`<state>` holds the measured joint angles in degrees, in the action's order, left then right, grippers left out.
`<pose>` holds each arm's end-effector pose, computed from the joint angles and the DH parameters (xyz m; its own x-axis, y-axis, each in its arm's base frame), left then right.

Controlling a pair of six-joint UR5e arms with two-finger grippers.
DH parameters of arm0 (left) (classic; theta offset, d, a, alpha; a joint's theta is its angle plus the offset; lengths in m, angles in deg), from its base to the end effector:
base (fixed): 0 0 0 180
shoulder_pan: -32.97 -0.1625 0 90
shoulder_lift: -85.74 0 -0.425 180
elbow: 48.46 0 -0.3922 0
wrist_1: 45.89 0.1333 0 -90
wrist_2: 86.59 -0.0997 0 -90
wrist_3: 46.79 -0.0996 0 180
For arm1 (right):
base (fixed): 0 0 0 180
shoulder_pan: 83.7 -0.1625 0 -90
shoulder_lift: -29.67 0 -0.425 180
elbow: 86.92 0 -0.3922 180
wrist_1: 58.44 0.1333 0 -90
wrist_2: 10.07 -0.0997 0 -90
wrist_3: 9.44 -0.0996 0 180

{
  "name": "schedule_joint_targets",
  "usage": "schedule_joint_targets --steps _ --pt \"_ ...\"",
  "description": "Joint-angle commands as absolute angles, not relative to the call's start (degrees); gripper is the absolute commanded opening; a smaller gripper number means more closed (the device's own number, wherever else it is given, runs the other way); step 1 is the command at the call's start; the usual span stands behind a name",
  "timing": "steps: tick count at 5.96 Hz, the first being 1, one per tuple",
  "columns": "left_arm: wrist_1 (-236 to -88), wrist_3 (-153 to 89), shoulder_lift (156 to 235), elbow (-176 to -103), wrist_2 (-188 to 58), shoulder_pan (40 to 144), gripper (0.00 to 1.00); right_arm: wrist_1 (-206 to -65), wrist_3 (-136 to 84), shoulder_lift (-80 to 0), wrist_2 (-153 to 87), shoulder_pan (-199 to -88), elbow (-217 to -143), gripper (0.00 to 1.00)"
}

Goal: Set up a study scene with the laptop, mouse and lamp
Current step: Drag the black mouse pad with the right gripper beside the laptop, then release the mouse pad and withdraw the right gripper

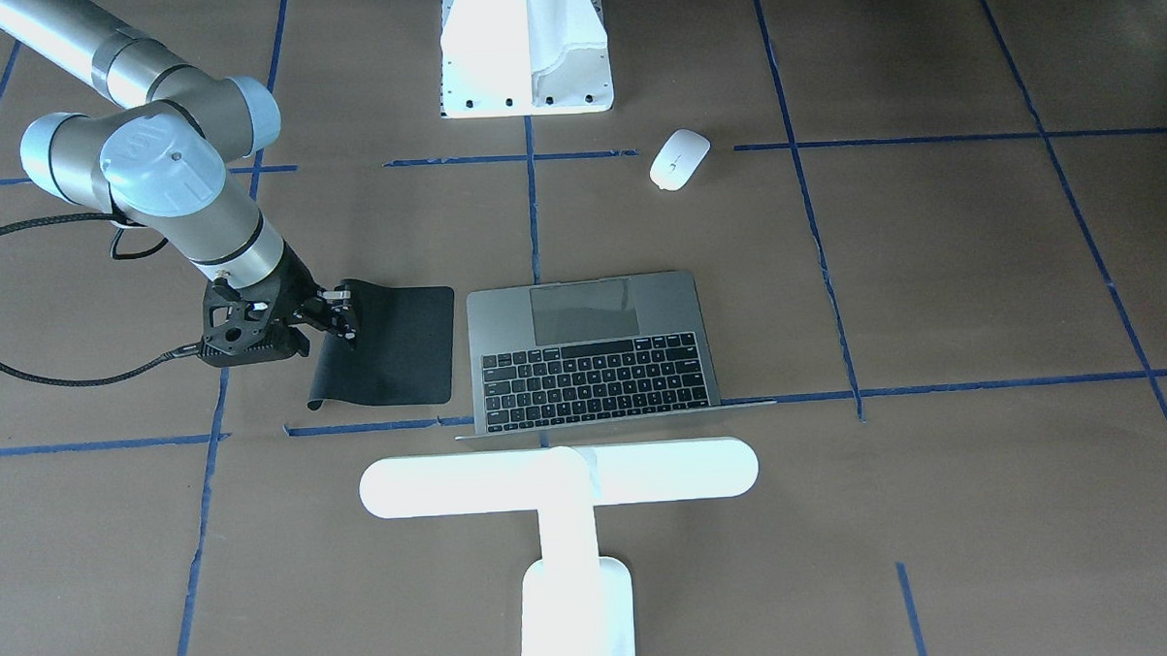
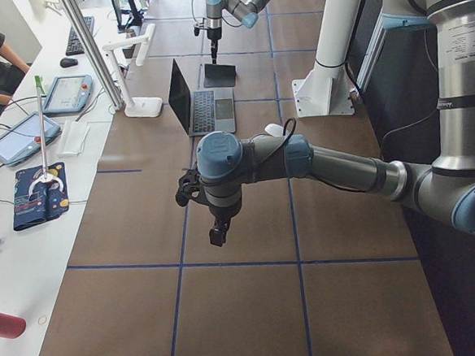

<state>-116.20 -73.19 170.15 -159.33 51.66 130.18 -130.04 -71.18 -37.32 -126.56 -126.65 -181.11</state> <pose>-0.1126 -0.4204 0.5559 0.6409 0.3140 -0.7005 -0.1784 0.9485 0.2619 -0.4140 -0.5068 0.3655 0.6294 0.0069 0.7771 -0.0892 0.9940 0.0634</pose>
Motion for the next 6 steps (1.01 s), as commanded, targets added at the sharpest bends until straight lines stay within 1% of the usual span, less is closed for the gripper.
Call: schedule_joint_targets --steps 1,2,3,4,5,6 --pt "-116.2 -72.6 170.3 -159.4 51.7 130.2 1.00 -138.3 -68.8 -36.4 -128.1 -128.6 -182.2 1.00" --pt "-116.3 -67.2 170.4 -161.7 51.1 130.2 1.00 -141.1 -62.0 -36.0 -128.2 -129.4 -183.8 1.00" --pt "-116.4 -59.7 170.8 -164.9 51.0 129.7 1.00 -140.8 -58.6 -37.0 -129.1 -130.5 -184.1 1.00" --pt "-120.5 -52.7 170.9 -167.3 51.0 124.9 1.00 -140.6 -50.0 -39.6 -134.2 -134.7 -184.6 1.00" --pt "-127.7 -48.6 172.0 -167.8 50.3 119.2 1.00 -140.6 -41.3 -45.0 -138.5 -140.0 -187.4 1.00" --pt "-132.0 -48.1 175.3 -167.0 49.8 111.6 1.00 -140.6 -30.8 -51.6 -141.9 -145.8 -189.4 1.00"
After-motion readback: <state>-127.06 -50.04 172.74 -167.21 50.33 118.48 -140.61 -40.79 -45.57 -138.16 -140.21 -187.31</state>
